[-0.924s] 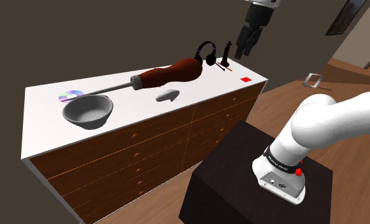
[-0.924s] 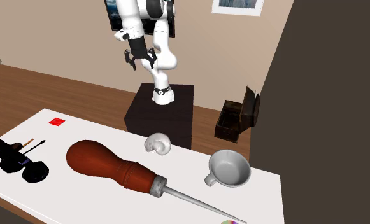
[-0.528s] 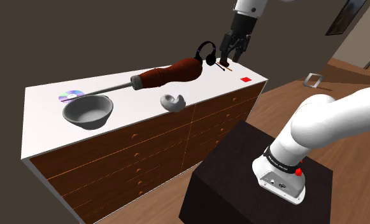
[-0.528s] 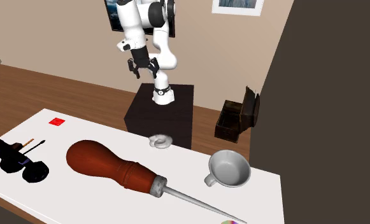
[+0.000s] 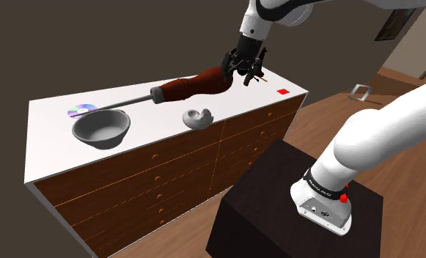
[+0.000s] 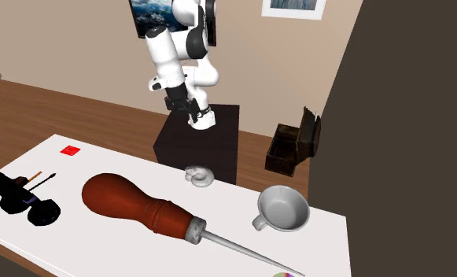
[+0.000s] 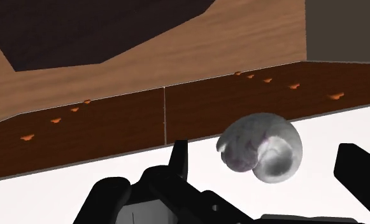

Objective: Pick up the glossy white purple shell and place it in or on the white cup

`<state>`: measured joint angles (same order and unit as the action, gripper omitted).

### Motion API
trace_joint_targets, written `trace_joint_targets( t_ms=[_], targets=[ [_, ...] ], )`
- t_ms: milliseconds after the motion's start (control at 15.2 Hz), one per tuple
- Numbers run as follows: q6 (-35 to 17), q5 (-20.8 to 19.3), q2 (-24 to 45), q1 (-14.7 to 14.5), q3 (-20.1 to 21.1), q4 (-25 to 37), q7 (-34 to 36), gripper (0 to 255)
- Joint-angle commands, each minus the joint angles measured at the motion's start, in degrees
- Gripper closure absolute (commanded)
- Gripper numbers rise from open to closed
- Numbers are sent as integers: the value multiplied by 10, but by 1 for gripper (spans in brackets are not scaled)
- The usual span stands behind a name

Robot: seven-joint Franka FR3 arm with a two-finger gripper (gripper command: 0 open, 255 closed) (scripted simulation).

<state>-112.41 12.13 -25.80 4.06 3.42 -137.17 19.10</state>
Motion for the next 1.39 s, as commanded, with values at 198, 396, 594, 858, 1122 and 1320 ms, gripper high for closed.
trace_joint_targets(
  t_ms=[198, 396, 594, 858, 1122, 1320],
  targets=[
    [-85, 31, 100, 10, 19, 23, 93, 0],
    [-130, 45, 164, 14, 25, 47, 144, 0],
    [-171, 59, 228, 17, 27, 75, 193, 0],
    [-216, 75, 306, 20, 25, 116, 249, 0],
    [-244, 81, 327, 15, 28, 110, 246, 0],
    [-264, 85, 344, 12, 31, 107, 243, 0]
  ],
)
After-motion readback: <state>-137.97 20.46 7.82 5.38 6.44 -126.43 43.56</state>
